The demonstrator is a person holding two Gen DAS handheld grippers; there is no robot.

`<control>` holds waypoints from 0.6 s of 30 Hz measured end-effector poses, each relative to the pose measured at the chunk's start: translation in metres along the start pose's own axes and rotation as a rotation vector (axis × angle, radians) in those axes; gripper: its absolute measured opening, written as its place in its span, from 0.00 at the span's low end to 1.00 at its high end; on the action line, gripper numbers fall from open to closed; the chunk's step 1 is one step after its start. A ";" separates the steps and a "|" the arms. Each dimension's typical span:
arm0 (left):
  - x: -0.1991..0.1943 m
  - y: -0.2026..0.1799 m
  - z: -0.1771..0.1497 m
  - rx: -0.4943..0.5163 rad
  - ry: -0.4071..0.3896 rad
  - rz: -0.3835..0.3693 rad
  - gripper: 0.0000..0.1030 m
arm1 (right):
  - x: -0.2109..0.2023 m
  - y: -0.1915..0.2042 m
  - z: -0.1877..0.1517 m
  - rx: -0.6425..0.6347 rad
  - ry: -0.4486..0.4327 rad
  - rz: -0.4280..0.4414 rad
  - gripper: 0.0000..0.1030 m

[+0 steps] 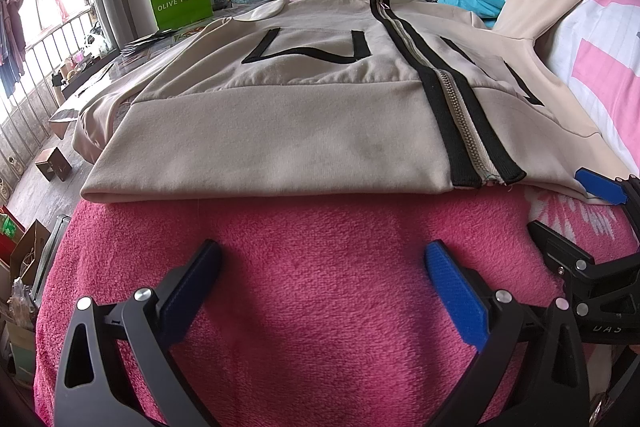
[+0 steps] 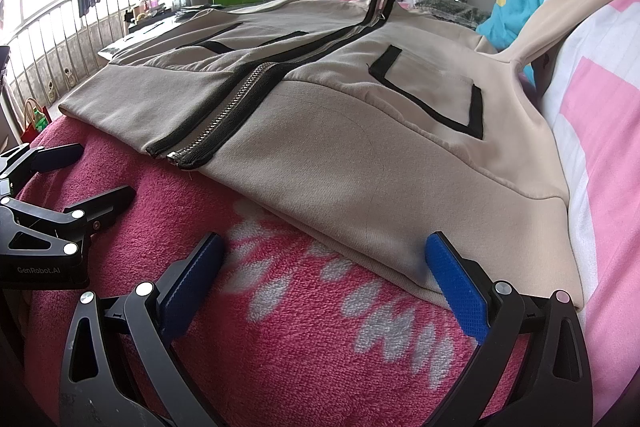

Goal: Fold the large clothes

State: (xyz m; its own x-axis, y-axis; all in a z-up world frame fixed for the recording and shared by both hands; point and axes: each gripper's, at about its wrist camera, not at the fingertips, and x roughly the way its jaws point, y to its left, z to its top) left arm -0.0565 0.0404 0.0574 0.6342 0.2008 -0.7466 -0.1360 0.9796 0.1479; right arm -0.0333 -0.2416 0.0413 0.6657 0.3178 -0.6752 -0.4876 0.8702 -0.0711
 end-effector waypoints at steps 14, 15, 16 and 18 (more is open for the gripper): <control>0.000 0.000 0.000 0.000 0.000 0.000 0.97 | 0.000 -0.001 0.000 0.000 0.000 0.000 0.93; 0.000 0.000 0.000 0.000 0.000 0.000 0.97 | -0.001 0.000 0.000 0.000 0.000 0.000 0.93; 0.000 0.000 0.000 0.000 0.000 -0.001 0.97 | 0.000 -0.001 0.000 0.000 0.000 0.000 0.93; 0.000 0.000 0.000 -0.001 0.000 -0.001 0.97 | 0.000 -0.001 0.000 0.001 0.000 0.002 0.93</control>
State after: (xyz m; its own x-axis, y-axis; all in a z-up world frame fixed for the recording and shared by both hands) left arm -0.0564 0.0406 0.0574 0.6344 0.2001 -0.7466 -0.1359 0.9797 0.1471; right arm -0.0329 -0.2427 0.0417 0.6650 0.3195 -0.6751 -0.4880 0.8701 -0.0689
